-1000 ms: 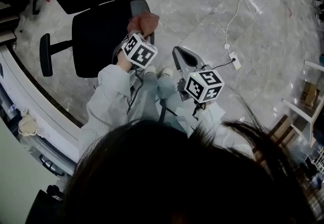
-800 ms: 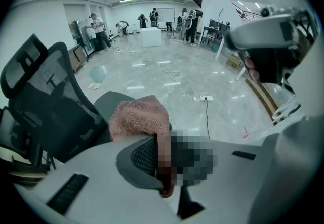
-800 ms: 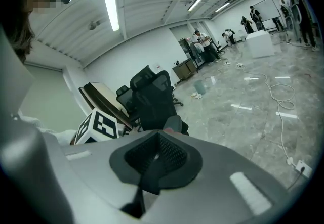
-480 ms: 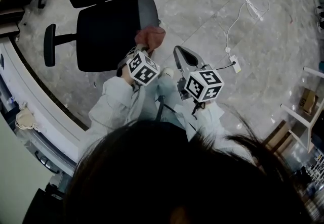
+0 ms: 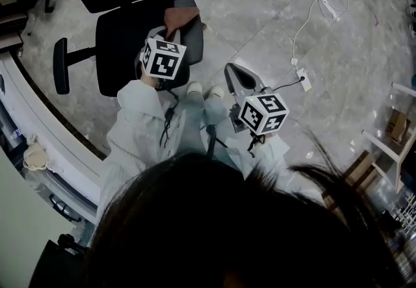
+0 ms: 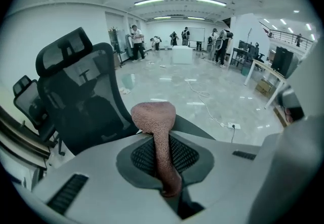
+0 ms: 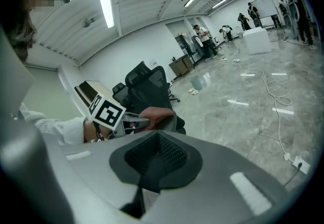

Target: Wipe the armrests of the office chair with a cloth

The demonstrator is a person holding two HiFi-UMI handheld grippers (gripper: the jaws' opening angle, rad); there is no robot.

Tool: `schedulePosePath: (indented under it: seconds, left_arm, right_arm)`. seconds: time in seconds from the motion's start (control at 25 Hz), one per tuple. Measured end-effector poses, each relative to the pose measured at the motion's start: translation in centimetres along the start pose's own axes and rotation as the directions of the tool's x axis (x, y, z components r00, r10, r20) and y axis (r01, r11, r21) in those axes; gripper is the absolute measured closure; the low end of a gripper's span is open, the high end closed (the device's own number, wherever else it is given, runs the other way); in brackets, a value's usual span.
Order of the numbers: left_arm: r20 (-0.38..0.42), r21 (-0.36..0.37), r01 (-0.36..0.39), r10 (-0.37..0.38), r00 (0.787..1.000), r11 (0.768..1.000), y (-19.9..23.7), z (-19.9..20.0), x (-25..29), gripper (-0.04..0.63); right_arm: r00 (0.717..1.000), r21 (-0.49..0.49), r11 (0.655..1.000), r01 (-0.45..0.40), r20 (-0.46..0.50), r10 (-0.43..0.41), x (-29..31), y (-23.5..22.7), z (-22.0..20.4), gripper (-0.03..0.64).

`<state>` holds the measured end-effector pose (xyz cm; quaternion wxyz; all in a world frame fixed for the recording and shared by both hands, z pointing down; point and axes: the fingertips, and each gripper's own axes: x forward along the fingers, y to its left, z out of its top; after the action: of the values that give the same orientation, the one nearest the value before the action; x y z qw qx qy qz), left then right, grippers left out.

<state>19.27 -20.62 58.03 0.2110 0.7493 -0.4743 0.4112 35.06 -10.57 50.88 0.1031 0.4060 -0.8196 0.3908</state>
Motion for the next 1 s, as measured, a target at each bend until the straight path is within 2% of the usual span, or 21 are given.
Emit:
schedulePosePath:
  seconds: [0.16, 0.36, 0.48, 0.6, 0.68, 0.92, 1.0]
  left_arm:
    - [0.020, -0.010, -0.058, 0.058, 0.998, 0.998, 3.7, 3.1, 2.1, 0.557]
    - [-0.014, 0.011, -0.068, 0.068, 0.998, 0.998, 4.9, 4.3, 4.7, 0.558]
    - [-0.063, 0.051, -0.023, 0.026, 0.998, 0.998, 3.0, 4.1, 6.4, 0.557]
    - [-0.121, 0.171, 0.008, 0.013, 0.993, 0.985, 0.0, 2.8, 6.2, 0.558]
    - [-0.134, 0.213, 0.011, 0.018, 0.991, 0.977, -1.4, 2.0, 5.8, 0.558]
    - [-0.162, 0.242, 0.091, -0.052, 0.985, 0.966, -5.3, 0.4, 4.7, 0.558]
    - [-0.154, 0.219, 0.105, -0.072, 0.985, 0.970, -6.5, -0.7, 3.7, 0.558]
  right_arm:
    - [1.000, 0.015, 1.000, 0.015, -0.001, -0.015, 0.4, -1.3, 0.2, 0.615]
    - [0.999, 0.028, 0.999, 0.040, -0.009, -0.039, 0.1, -1.7, -0.4, 0.615]
    - [0.999, 0.040, 0.998, 0.053, -0.014, -0.052, -0.2, -2.3, -0.8, 0.615]
    - [0.998, 0.045, 0.997, 0.064, -0.017, -0.064, -1.1, -2.3, -1.1, 0.615]
    - [0.998, 0.042, 0.997, 0.066, -0.013, -0.065, -1.6, -2.2, -1.1, 0.615]
    - [0.999, 0.034, 0.998, 0.049, -0.007, -0.049, -1.3, -2.6, -0.6, 0.615]
    - [0.999, 0.026, 0.999, 0.039, -0.003, -0.039, -1.3, -2.2, -0.7, 0.615]
